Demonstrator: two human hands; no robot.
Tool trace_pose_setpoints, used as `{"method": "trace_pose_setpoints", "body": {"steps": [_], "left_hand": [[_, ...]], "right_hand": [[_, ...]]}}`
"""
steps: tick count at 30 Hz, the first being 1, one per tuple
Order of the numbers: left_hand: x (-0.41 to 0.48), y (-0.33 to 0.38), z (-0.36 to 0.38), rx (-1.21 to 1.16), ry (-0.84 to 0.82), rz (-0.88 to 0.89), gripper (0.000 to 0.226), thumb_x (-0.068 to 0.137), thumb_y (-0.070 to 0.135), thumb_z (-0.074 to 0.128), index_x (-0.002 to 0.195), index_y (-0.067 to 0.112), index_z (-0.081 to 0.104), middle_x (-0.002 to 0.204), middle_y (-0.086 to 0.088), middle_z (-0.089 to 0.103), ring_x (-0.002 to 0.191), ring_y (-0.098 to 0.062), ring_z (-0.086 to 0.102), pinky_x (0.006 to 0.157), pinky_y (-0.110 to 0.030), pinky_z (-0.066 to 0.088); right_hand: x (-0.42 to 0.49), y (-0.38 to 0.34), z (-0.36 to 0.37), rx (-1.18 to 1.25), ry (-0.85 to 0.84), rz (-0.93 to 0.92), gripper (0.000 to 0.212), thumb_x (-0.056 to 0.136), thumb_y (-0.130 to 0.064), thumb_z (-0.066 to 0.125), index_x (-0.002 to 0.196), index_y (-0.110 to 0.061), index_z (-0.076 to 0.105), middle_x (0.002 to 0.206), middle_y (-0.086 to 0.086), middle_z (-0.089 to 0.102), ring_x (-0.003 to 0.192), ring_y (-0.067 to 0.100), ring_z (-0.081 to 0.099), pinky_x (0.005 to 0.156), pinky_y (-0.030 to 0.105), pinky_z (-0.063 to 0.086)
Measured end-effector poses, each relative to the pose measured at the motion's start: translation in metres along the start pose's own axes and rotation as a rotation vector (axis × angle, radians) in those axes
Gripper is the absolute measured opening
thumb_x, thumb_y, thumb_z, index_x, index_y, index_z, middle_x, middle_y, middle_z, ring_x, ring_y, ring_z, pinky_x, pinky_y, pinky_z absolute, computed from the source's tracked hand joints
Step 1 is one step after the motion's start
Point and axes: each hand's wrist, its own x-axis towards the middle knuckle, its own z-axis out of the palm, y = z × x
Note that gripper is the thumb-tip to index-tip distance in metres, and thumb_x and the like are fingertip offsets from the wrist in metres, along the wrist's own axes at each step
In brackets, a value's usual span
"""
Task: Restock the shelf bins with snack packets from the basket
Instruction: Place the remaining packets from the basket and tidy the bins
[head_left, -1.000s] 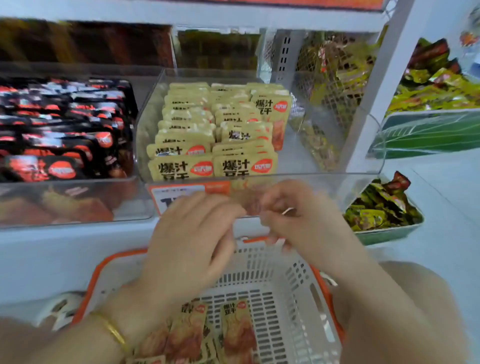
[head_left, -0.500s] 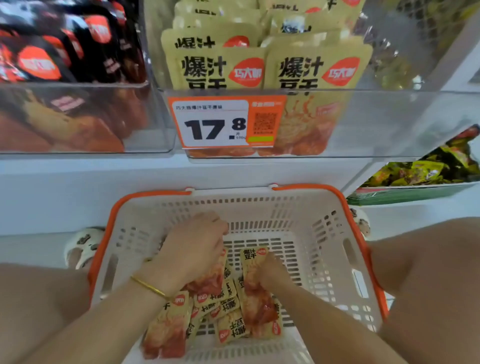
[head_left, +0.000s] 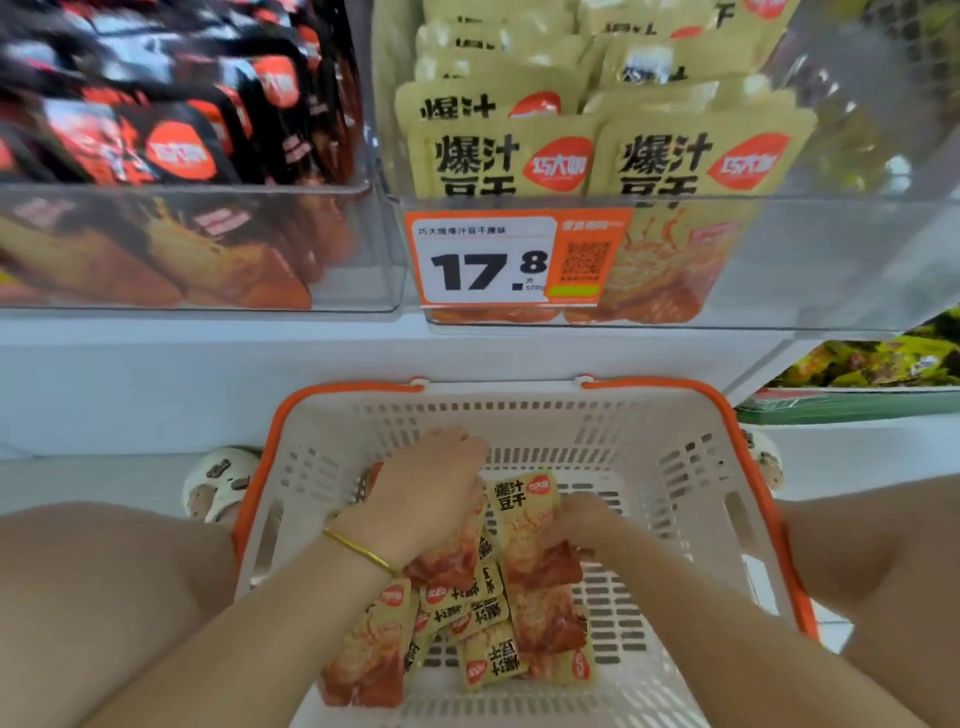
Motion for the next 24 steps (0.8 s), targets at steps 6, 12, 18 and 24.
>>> {"method": "trace_pose_setpoints", "body": {"steps": [6,12,18,24], "left_hand": [[-0.015,0.025,-0.061,-0.326,0.112,0.041,0.049,0.089,0.040,0.059,0.134,0.027,0.044,0.121,0.006,0.056,0.099,-0.010,0.055,0.087,-0.031,0.048],[-0.040,0.078,-0.159,-0.417,0.610,0.280,0.028,0.089,0.036,0.055,0.116,0.030,0.058,0.086,0.022,0.055,0.079,0.003,0.053,0.074,-0.028,0.046],[-0.004,0.109,-0.223,-0.177,0.832,0.297,0.033,0.095,0.033,0.048,0.125,0.019,0.054,0.124,0.001,0.056,0.117,-0.020,0.049,0.099,-0.039,0.039],[0.052,0.113,-0.250,0.029,0.421,0.132,0.049,0.101,0.034,0.030,0.141,0.007,0.038,0.148,-0.017,0.033,0.138,-0.027,0.029,0.112,-0.036,0.024]], "right_hand": [[-0.126,-0.069,-0.090,-0.128,-0.280,-0.417,0.032,0.084,-0.006,0.066,0.115,-0.013,0.062,0.116,0.005,0.067,0.108,0.022,0.062,0.097,0.040,0.049],[-0.264,-0.066,-0.162,-0.019,-0.122,-0.855,0.023,0.080,-0.012,0.068,0.102,-0.016,0.068,0.103,0.003,0.072,0.095,0.016,0.067,0.082,0.029,0.054],[-0.301,-0.100,-0.229,0.379,0.590,-1.015,0.012,0.081,-0.004,0.068,0.089,-0.012,0.066,0.085,0.007,0.070,0.075,0.023,0.066,0.070,0.038,0.057],[-0.231,-0.175,-0.270,0.027,0.807,-0.657,0.040,0.071,-0.006,0.078,0.107,0.004,0.065,0.107,0.018,0.067,0.099,0.032,0.065,0.086,0.046,0.054]]}}
